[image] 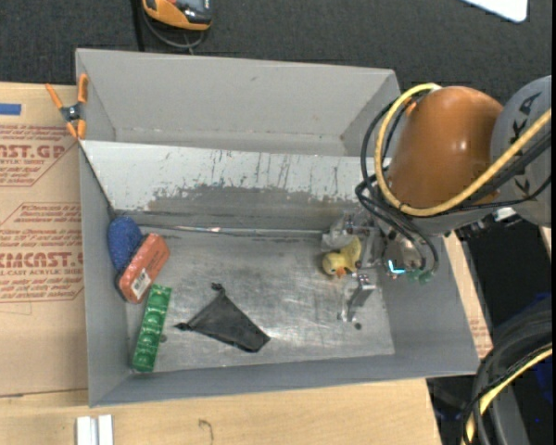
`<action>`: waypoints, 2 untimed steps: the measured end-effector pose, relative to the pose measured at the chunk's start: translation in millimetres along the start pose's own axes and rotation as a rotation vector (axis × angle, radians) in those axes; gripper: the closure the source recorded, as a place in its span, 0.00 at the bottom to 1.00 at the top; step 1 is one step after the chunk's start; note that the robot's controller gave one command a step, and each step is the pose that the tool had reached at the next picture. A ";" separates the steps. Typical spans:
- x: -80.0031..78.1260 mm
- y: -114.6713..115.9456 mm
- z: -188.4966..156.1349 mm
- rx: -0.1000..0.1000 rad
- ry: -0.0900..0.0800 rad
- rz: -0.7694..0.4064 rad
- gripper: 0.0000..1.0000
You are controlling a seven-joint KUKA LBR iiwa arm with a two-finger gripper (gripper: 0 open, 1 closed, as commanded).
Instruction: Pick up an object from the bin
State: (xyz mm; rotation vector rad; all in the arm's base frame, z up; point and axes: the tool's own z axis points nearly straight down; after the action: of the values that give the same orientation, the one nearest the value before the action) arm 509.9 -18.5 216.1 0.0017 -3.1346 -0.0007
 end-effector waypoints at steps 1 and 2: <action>-1.7 -0.1 -3.9 0.000 -0.008 0.000 0.00; -9.2 -9.2 26.3 0.001 -0.015 -0.075 0.00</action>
Offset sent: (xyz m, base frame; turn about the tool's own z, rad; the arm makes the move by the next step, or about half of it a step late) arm 0.0240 -0.0379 -0.1221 -0.2786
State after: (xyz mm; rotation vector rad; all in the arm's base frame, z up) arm 518.9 -27.7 189.7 0.1196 -3.1470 0.0003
